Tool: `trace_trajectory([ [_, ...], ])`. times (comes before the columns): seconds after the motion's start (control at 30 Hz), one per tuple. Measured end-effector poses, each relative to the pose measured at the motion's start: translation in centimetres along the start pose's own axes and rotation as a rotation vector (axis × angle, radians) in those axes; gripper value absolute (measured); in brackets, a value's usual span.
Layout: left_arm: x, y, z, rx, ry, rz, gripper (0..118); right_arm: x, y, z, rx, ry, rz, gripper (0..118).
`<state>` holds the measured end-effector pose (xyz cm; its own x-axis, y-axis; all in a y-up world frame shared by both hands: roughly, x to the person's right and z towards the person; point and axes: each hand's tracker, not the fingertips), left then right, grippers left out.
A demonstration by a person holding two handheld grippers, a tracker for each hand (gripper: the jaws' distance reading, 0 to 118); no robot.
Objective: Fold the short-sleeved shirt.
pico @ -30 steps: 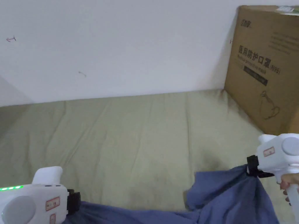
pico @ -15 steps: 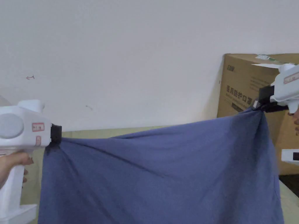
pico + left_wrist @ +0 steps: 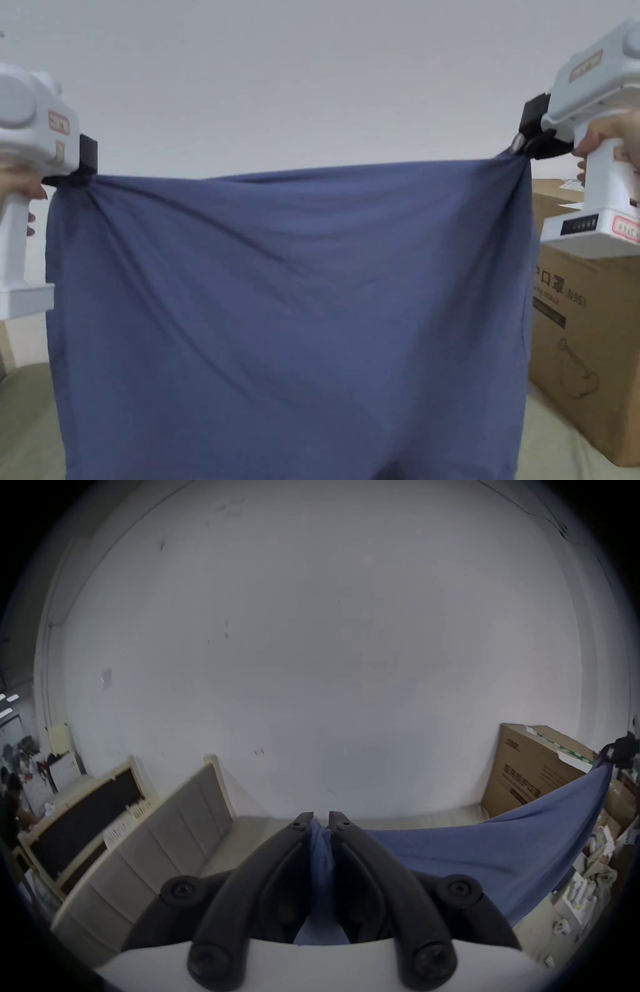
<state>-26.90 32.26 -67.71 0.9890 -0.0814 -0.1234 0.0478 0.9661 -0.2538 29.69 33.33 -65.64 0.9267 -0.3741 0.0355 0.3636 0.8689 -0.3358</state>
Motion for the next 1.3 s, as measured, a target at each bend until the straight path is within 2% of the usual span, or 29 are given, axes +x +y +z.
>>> trace_trajectory([
  [0.2, -0.9, 3.6, -1.6, 0.055, 0.039, 0.026, 7, -4.0, 4.1, 0.7, 0.064, -0.014, 0.039, 1],
  [0.23, 0.3, 3.5, -0.5, 0.06, 0.043, 0.025, 7, -4.2, 4.1, 0.9, 0.077, -0.011, 0.034, 1],
  [0.43, 1.2, 0.4, -4.0, 0.026, 0.054, -0.012, 7, -3.7, 2.2, -1.9, 0.031, -0.045, 0.057, 1],
  [0.67, 3.7, -10.9, -10.7, -0.174, 0.038, -0.051, 7, 0.3, -5.7, -11.0, -0.14, -0.125, 0.061, 1],
  [1.0, 7.1, -34.7, -19.7, -0.605, 0.028, -0.06, 7, 10.6, -25.8, -26.0, -0.535, -0.276, -0.017, 1],
  [1.07, 7.0, -37.9, -20.1, -0.656, -0.009, 0.015, 7, 12.5, -29.5, -27.1, -0.623, -0.282, -0.022, 1],
  [1.17, 6.1, -41.7, -20.5, -0.718, -0.02, 0.095, 7, 15.0, -33.2, -27.0, -0.648, -0.324, -0.071, 1],
  [1.3, 5.2, -43.2, -17.4, -0.706, -0.031, 0.022, 7, 16.6, -35.0, -23.8, -0.652, -0.3, -0.084, 1],
])
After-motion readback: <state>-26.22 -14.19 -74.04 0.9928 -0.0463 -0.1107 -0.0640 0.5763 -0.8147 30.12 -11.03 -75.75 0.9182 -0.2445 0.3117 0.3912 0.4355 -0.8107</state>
